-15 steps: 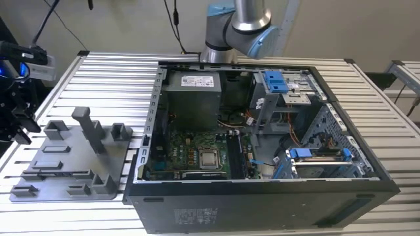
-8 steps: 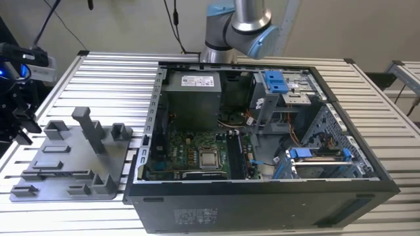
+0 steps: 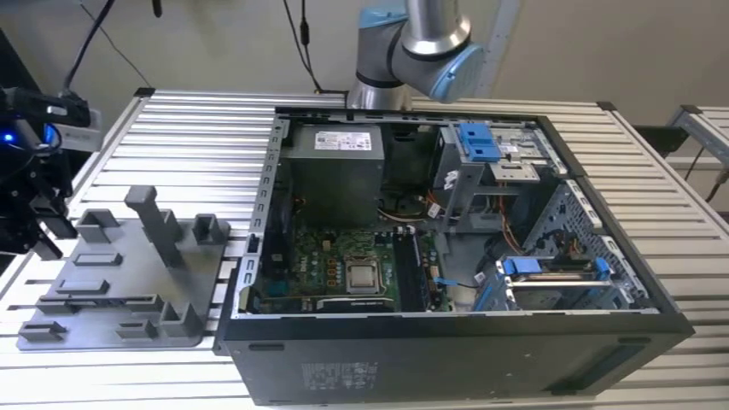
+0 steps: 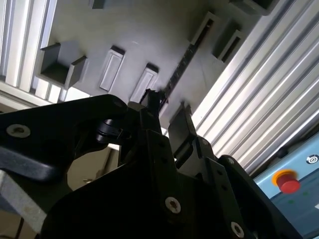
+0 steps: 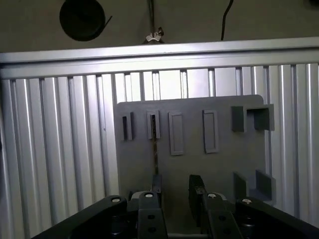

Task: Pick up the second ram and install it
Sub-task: 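Pick up the second ram and move it above second insertion slot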

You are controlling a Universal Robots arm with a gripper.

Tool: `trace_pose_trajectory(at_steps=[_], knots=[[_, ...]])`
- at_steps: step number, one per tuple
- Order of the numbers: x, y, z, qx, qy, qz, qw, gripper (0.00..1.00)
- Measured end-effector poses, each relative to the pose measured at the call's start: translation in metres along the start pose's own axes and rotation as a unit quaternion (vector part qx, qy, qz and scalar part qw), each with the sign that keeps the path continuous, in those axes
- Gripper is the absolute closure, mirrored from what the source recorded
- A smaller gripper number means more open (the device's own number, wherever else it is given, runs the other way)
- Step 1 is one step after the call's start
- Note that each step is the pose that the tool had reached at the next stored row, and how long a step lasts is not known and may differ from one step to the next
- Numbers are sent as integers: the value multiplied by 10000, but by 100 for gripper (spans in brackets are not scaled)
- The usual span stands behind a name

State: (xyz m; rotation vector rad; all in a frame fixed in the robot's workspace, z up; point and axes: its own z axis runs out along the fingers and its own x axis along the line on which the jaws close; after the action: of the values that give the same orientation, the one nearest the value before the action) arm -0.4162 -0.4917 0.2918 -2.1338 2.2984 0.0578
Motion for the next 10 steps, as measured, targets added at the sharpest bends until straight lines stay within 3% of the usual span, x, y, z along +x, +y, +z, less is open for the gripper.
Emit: trace_pose_trajectory(at_steps=[10], knots=[[20,-4,133,14,-1,-18,10000,64]])
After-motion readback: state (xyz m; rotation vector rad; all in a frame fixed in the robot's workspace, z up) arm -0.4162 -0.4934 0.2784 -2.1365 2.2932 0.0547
